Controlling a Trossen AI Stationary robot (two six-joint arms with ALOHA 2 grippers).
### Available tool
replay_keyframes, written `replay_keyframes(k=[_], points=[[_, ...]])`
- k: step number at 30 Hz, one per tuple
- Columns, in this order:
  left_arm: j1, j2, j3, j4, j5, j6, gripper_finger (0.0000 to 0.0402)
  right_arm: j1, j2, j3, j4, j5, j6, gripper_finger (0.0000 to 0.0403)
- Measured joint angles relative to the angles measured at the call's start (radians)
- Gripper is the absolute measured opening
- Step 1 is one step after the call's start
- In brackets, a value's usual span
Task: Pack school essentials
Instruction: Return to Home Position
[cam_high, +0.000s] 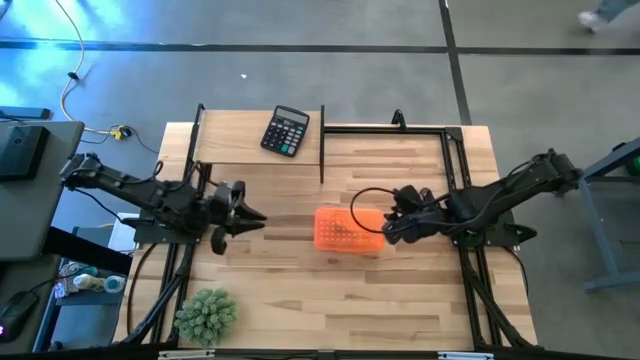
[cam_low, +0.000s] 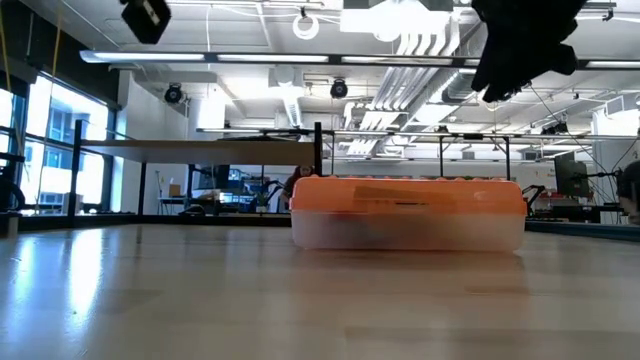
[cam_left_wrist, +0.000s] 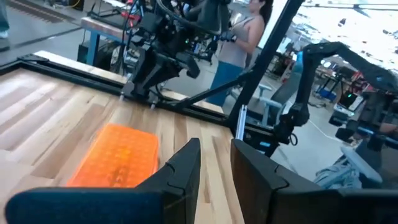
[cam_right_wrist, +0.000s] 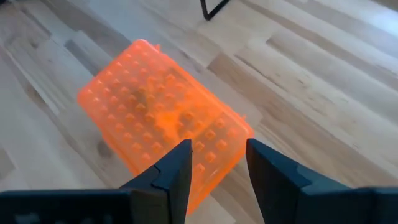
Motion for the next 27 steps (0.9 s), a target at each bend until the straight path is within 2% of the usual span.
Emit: replay_keyframes(k=[8,17,23,27], points=[[-0.003,-0.205,-0.165,0.014,-0.037,-0.023,0.0078,-0.001,-0.147,-0.113,0.077,0.008,-0.029,0.0144],[-0.003,-0.428,-0.254,0.009,-0.046,0.019,0.0078,-0.001,-0.35,-0.199,0.168,0.054,-0.082,0.0144],[-0.003,-0.541,-0.356,0.004,-0.049,0.008,0.0078,-0.001,-0.461,-0.284,0.306,0.067,-0.193,0.0144],[-0.003,-0.592,-0.417,0.0,-0.049,-0.033,0.0078,-0.001,-0.528,-0.348,0.332,0.067,-0.202,0.0144]])
